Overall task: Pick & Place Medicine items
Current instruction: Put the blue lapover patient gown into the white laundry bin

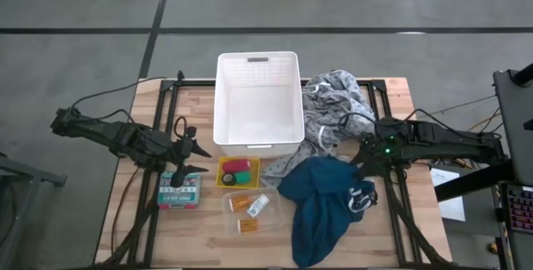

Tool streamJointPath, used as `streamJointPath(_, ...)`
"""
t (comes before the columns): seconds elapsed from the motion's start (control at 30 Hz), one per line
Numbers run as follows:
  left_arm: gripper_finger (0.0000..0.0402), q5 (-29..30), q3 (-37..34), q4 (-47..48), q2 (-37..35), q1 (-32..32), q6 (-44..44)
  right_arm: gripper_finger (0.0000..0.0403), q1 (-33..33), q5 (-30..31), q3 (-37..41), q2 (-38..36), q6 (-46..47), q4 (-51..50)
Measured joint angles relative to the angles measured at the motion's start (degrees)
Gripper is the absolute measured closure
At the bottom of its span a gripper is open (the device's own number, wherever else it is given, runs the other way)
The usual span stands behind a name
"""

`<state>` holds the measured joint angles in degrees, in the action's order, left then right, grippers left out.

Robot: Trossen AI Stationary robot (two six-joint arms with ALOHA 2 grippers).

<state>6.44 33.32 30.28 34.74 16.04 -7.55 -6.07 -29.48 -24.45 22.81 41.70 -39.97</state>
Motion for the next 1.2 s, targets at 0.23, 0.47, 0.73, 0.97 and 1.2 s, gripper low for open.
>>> streamJointPath(0.23, 0.0176, 0.0, 0.0, 0.0, 0.0, 0.01, 0.0, 0.0003, -2.18, 1.71, 4.91, 1.11, 1.46, 0.07)
streamJointPath(0.47, 0.0176, 0.0, 0.0, 0.01, 0.0, 0.01, 0.0, 0.0003, -5.77, -2.9, 10.36, 3.49, 1.41, 9.72)
streamJointPath(0.73, 0.0176, 0.0, 0.0, 0.0, 0.0, -0.01, 0.0, 0.0003, -5.85, -4.92, 15.15, 4.02, 2.13, 18.81)
streamJointPath(0.97, 0.0176, 0.0, 0.0, 0.0, 0.0, 0.01, 0.0, 0.0003, -5.68, -5.29, 18.32, 6.99, 3.35, 28.01)
streamJointPath(1.2, 0.0176, 0.0, 0.0, 0.0, -0.02, -0.01, 0.0, 0.0003, -3.27, -5.23, 18.48, 11.18, 3.36, 33.86)
